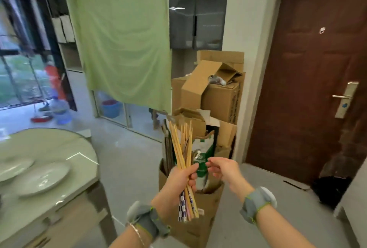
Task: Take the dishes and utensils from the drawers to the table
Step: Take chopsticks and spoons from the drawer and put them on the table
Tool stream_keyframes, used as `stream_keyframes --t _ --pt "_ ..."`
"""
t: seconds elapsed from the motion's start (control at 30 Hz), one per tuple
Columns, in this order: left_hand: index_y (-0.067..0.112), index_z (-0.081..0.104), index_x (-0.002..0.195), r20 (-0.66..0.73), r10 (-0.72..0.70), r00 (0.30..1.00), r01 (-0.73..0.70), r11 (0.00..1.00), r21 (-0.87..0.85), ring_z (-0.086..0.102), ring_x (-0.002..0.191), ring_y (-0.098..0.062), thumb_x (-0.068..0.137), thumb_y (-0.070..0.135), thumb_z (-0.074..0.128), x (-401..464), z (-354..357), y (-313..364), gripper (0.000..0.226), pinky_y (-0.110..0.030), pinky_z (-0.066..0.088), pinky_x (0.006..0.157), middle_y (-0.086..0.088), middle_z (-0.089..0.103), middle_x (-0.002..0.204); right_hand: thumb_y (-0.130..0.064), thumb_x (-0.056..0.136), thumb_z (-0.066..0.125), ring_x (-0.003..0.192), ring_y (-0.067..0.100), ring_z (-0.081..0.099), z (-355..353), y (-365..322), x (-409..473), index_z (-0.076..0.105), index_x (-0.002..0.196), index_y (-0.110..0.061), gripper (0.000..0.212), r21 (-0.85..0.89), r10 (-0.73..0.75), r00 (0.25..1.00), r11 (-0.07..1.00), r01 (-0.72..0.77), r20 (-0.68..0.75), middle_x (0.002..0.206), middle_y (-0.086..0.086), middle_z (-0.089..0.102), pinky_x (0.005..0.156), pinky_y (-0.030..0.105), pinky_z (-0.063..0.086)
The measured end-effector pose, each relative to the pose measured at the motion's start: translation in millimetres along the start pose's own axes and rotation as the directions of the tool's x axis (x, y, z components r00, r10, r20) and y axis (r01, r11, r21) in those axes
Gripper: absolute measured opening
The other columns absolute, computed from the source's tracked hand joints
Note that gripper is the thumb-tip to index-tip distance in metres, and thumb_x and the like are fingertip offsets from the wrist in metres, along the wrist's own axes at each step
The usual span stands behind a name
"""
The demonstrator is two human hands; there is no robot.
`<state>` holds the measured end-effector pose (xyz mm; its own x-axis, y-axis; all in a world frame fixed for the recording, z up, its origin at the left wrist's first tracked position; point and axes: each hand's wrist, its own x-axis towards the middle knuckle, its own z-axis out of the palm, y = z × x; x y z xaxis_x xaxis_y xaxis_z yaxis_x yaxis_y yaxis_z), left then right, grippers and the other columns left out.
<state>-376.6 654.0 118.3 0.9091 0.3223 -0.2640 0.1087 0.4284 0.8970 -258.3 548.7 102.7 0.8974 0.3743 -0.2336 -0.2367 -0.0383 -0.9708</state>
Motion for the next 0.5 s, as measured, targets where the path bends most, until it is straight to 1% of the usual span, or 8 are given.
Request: stream_keyframes --t 0.1,0.17,0.2,0.27,0.33,0.43,0.47,0.5 --pt "0.013 0.048 0.068 -0.105 0.014 0.994 -0.014 1.000 0.008 0.037 0.028 -0.003 0.091 0.014 0.056 -34.8 -79.1 18.5 0.024 -0.013 0.034 0.031 0.006 0.046 0.043 -0.011 0.090 0.054 0.060 0.013 0.057 96.3 10.0 -16.9 0.065 0.079 -0.010 0.016 0.015 0.038 0.990 0.999 -0.040 0.137 0.072 0.004 0.066 0.054 0.022 0.041" --pt "0.013 0.050 0.070 -0.216 0.052 0.975 -0.053 0.999 0.002 0.037 0.028 -0.003 0.091 0.016 0.057 -67.4 -154.4 32.1 0.022 -0.014 0.034 0.030 0.005 0.047 0.045 -0.010 0.090 0.052 0.061 0.014 0.056 183.8 21.8 -38.6 0.064 0.080 -0.008 0.016 -0.002 0.077 0.965 0.997 -0.079 0.251 0.072 0.004 0.065 0.055 0.021 0.040" --pt "0.013 0.051 0.074 -0.233 0.045 0.971 -0.047 0.999 -0.003 0.037 0.028 -0.003 0.090 0.016 0.058 -71.3 -161.7 31.2 0.018 -0.015 0.034 0.030 0.004 0.048 0.047 -0.010 0.090 0.052 0.062 0.014 0.056 191.7 23.0 -42.8 0.063 0.082 -0.008 0.014 -0.008 0.067 0.963 0.998 -0.068 0.262 0.073 0.004 0.064 0.056 0.022 0.040" --pt "0.012 0.052 0.079 -0.358 0.093 0.929 -0.103 0.995 -0.010 0.038 0.029 -0.004 0.089 0.017 0.060 -103.5 -229.7 40.6 0.014 -0.016 0.035 0.031 0.001 0.049 0.055 -0.011 0.090 0.052 0.064 0.013 0.056 270.1 35.9 -62.8 0.062 0.087 -0.009 0.011 -0.050 0.091 0.918 0.996 -0.077 0.387 0.075 0.003 0.063 0.058 0.022 0.039" --pt "0.010 0.052 0.079 -0.419 0.077 0.905 -0.085 0.996 -0.001 0.040 0.031 -0.005 0.089 0.018 0.060 -117.9 -258.4 42.0 0.015 -0.018 0.036 0.033 -0.001 0.049 0.058 -0.011 0.090 0.053 0.064 0.013 0.056 299.5 42.8 -68.3 0.061 0.084 -0.009 0.011 -0.056 0.093 0.906 0.995 -0.077 0.413 0.076 0.004 0.063 0.058 0.021 0.039" --pt "0.009 0.053 0.077 -0.546 0.074 0.834 -0.106 0.994 -0.027 0.044 0.036 -0.008 0.089 0.020 0.059 -155.9 -336.8 47.7 0.017 -0.020 0.037 0.037 -0.002 0.049 0.057 -0.008 0.089 0.053 0.062 0.014 0.055 385.3 61.9 -94.7 0.062 0.088 -0.005 0.009 -0.109 0.166 0.846 0.986 -0.129 0.507 0.074 0.007 0.063 0.056 0.022 0.039" --pt "0.009 0.053 0.077 -0.563 0.052 0.825 -0.092 0.995 -0.043 0.046 0.039 -0.009 0.089 0.019 0.059 -160.8 -343.6 49.8 0.017 -0.020 0.038 0.037 -0.002 0.049 0.058 -0.008 0.089 0.053 0.061 0.015 0.055 392.8 64.1 -96.4 0.062 0.088 -0.004 0.009 -0.108 0.166 0.845 0.986 -0.129 0.508 0.074 0.007 0.063 0.056 0.022 0.039" --pt "0.009 0.054 0.079 -0.604 0.050 0.795 -0.111 0.992 -0.064 0.049 0.041 -0.010 0.089 0.019 0.059 -172.1 -369.9 50.3 0.015 -0.020 0.039 0.037 -0.003 0.050 0.059 -0.008 0.089 0.053 0.062 0.015 0.055 420.3 70.1 -105.3 0.062 0.087 -0.004 0.010 -0.132 0.180 0.817 0.983 -0.128 0.548 0.074 0.007 0.064 0.056 0.022 0.039"
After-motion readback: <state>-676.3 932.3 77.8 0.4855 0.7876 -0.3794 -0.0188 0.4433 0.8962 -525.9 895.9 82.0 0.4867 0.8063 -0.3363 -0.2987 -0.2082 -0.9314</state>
